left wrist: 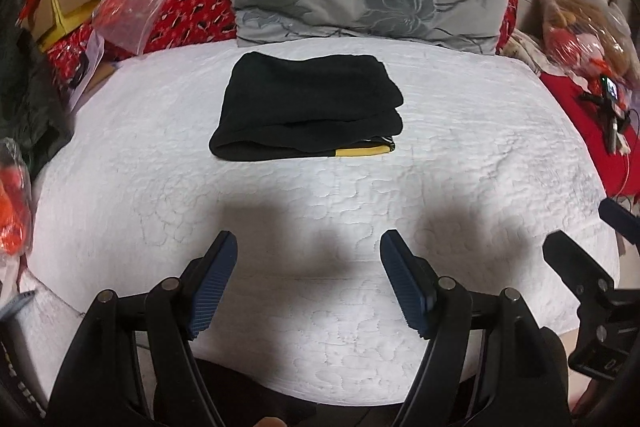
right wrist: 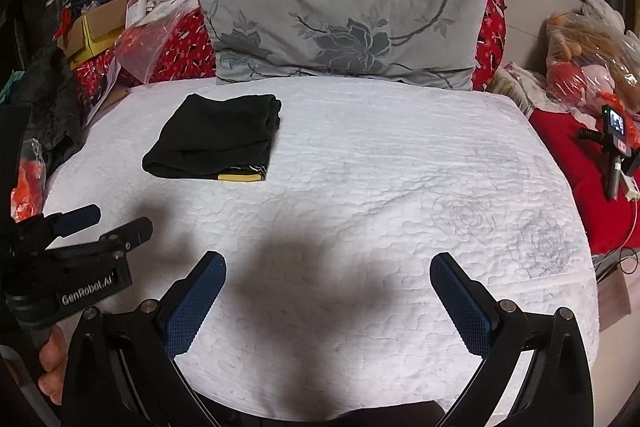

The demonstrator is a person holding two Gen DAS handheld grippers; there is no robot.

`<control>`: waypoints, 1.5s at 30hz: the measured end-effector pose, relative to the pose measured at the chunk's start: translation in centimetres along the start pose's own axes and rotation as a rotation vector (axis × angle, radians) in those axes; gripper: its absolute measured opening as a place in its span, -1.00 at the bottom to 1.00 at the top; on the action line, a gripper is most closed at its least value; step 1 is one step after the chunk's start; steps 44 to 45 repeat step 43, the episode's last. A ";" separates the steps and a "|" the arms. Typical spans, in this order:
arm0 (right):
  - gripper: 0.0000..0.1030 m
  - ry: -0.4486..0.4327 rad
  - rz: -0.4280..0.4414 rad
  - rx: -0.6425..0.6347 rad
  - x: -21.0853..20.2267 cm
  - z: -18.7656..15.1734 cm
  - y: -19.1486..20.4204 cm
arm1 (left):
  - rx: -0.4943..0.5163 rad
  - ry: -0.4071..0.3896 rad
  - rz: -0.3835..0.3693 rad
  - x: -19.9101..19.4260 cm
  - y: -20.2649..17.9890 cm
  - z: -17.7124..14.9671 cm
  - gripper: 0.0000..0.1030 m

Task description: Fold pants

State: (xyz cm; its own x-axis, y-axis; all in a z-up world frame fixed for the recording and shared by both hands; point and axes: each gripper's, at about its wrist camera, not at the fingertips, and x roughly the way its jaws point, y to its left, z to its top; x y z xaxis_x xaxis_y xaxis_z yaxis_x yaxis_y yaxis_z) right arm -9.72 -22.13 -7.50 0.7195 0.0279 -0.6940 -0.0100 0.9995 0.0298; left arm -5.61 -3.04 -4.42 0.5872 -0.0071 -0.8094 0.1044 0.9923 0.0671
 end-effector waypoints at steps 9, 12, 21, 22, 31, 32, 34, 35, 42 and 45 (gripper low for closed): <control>0.99 -0.024 -0.033 -0.023 0.1 -0.2 0.3 | -0.024 0.006 0.003 0.1 0.7 0.0 0.44; 1.00 -0.024 -0.023 -0.014 0.2 -0.2 0.3 | -0.034 0.007 0.003 0.2 1.1 0.1 0.44; 0.99 -0.024 -0.006 -0.027 0.5 -0.2 1.4 | -0.053 0.014 -0.002 0.3 1.5 0.1 0.44; 1.00 -0.022 -0.006 -0.030 0.5 -0.2 1.5 | -0.051 0.014 -0.005 0.3 1.5 0.1 0.44; 1.00 -0.002 -0.008 -0.019 1.0 -0.4 1.2 | -0.052 0.016 -0.026 0.2 1.3 0.3 0.44; 1.00 0.001 -0.008 -0.016 1.0 -0.3 1.1 | -0.053 0.014 -0.026 0.2 1.3 0.3 0.44; 1.00 0.002 -0.011 -0.012 1.0 -0.4 1.1 | -0.056 0.002 -0.032 0.0 1.3 0.7 0.44; 1.00 0.005 -0.010 -0.010 1.1 -0.4 1.0 | -0.061 -0.011 -0.035 -0.3 1.4 1.0 0.44; 1.00 0.018 -0.013 0.001 1.4 -0.5 0.8 | -0.084 -0.033 -0.041 -1.1 1.5 2.0 0.44; 1.00 0.016 -0.013 0.003 1.4 -0.5 0.7 | -0.085 -0.025 -0.036 -0.9 1.6 2.0 0.44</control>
